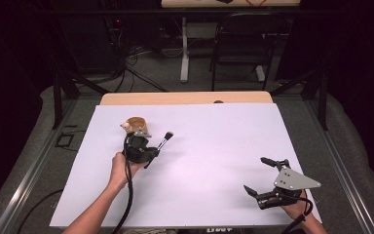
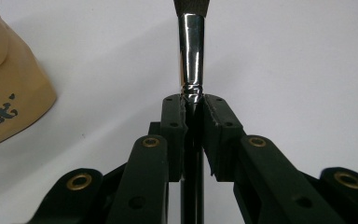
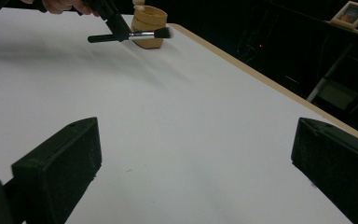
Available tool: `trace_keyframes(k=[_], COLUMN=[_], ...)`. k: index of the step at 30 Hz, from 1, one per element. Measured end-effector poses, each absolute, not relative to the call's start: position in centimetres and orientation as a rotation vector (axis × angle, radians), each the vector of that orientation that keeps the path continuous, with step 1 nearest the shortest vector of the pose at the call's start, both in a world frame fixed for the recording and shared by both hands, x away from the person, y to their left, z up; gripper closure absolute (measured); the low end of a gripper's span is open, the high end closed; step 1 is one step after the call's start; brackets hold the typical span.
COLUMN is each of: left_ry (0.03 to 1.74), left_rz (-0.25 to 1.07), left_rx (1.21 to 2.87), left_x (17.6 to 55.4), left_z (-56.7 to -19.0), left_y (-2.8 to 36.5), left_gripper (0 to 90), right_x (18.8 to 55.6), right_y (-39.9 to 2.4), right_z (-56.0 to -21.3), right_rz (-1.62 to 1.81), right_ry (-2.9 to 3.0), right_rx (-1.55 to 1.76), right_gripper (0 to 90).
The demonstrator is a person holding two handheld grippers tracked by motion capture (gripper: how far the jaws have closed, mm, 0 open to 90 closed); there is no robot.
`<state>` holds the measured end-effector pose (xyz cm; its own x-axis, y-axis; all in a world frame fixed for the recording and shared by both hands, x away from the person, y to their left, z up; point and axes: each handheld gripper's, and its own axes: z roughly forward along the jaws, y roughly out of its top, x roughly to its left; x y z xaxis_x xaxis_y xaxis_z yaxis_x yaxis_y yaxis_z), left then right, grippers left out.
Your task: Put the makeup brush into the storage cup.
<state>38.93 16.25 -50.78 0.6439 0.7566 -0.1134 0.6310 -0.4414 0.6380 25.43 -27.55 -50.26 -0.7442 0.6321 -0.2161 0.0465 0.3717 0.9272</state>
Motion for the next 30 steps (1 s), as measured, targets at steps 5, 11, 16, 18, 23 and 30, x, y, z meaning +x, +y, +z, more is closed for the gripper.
trace_keyframes(k=[5, 11, 16, 18, 23, 30], left_ry=[1.061, 1.042, 1.022, 1.018, 1.007, 1.004], left_rz=[0.272, 0.314, 0.347, 0.361, 0.390, 0.415], left_rx=[2.157, 2.105, 2.051, 2.033, 1.989, 1.927], left_x=[38.7, 38.3, 38.0, 37.9, 37.7, 37.4], left_z=[-50.7, -50.7, -50.7, -50.6, -50.4, -50.5], left_y=[16.6, 16.8, 17.1, 17.2, 17.6, 18.2], left_gripper=[78.8, 78.8, 78.8, 78.8, 78.8, 78.8], right_x=[25.4, 25.4, 25.4, 25.4, 25.4, 25.4], right_y=[-27.5, -27.5, -27.6, -27.6, -27.6, -27.6], right_z=[-50.3, -50.3, -50.3, -50.2, -50.2, -50.3], right_rz=[1.382, 1.379, 1.379, 1.380, 1.380, 1.382], right_ry=[2.082, 2.083, 2.083, 2.083, 2.083, 2.081], right_rx=[0.584, 0.583, 0.583, 0.583, 0.583, 0.583], right_gripper=[0.8, 0.8, 0.8, 0.8, 0.8, 0.8])
